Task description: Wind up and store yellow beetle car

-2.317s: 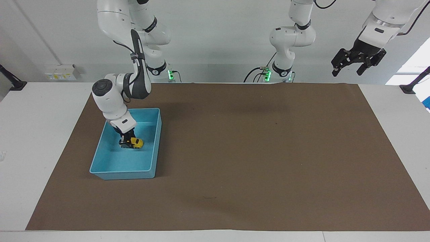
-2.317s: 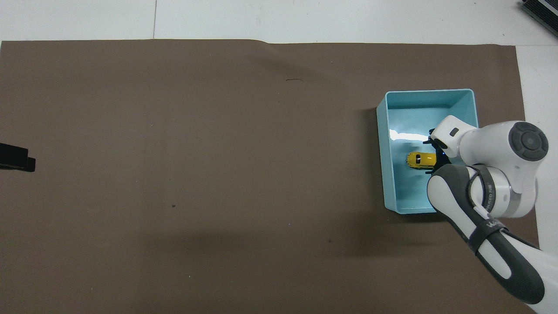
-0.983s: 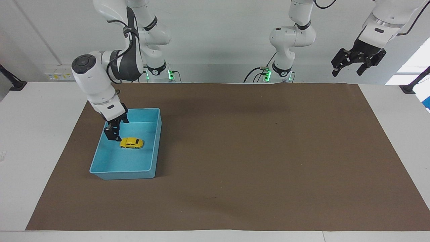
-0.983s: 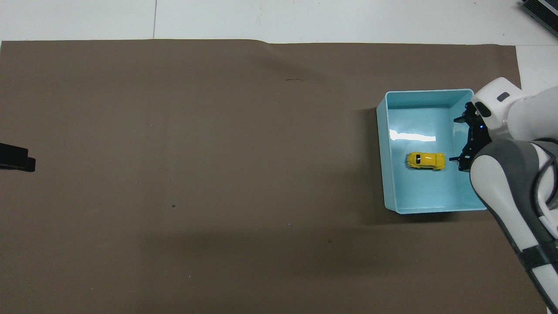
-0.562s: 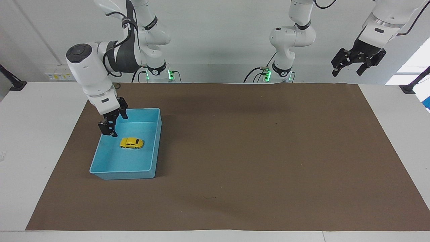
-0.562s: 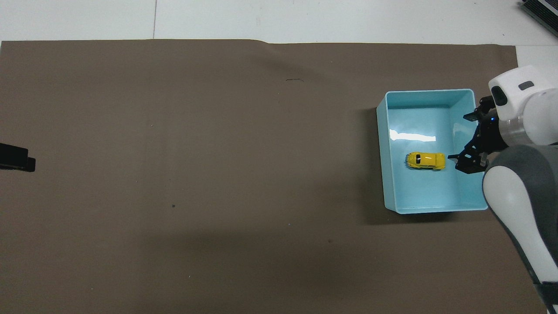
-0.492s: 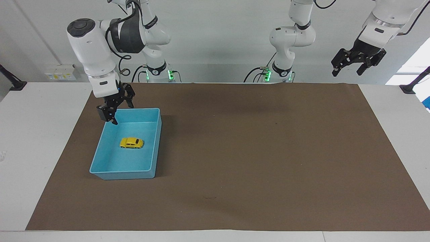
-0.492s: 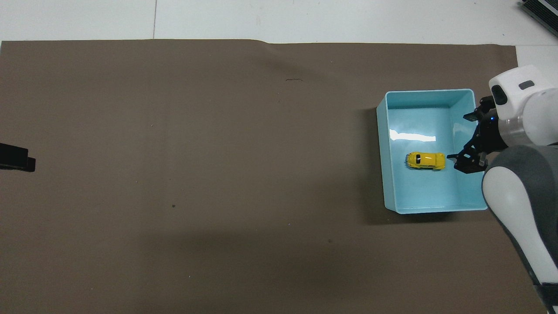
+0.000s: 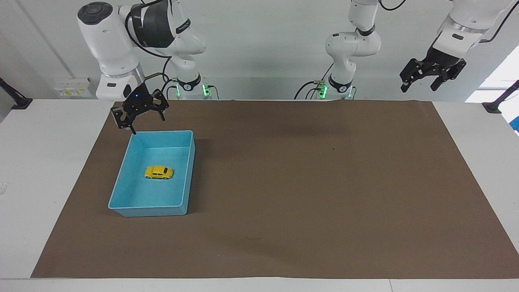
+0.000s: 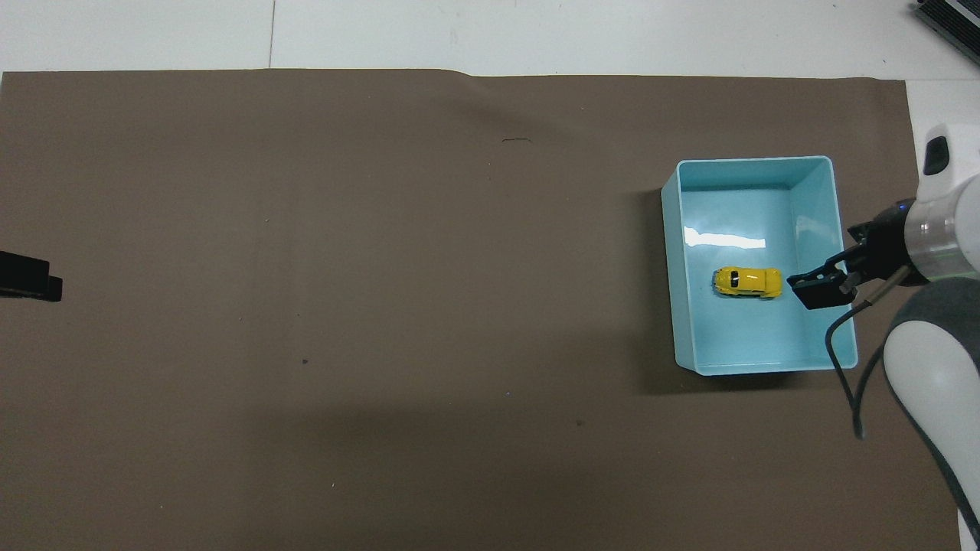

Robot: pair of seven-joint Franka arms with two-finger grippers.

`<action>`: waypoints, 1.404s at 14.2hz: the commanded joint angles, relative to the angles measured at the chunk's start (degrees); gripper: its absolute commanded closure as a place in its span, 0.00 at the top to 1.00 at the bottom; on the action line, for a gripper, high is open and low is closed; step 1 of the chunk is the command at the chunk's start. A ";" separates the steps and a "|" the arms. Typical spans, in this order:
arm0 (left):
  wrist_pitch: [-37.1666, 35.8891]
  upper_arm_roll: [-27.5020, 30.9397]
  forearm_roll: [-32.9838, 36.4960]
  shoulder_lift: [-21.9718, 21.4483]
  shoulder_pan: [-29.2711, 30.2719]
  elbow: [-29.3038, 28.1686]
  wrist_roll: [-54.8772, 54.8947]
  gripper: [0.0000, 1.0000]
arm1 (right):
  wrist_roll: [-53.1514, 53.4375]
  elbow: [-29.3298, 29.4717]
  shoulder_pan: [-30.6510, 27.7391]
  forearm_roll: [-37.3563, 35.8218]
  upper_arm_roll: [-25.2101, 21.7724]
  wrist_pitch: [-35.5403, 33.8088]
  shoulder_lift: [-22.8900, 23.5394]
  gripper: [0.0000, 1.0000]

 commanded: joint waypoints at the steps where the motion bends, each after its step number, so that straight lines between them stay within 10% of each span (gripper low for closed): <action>1: -0.98 -0.17 -0.62 -0.57 0.71 0.16 0.35 1.00 | 7.31 -0.15 -0.27 1.12 0.16 -1.59 -1.22 1.00; 7: -0.98 -0.17 -0.62 -0.57 0.71 0.16 0.35 1.00 | 32.00 2.75 -0.27 1.12 1.65 -3.62 -1.66 1.00; 20: -0.98 -0.17 -0.62 -0.57 0.71 0.16 0.35 1.00 | 40.81 6.18 -0.36 3.67 0.24 -8.18 -2.36 1.00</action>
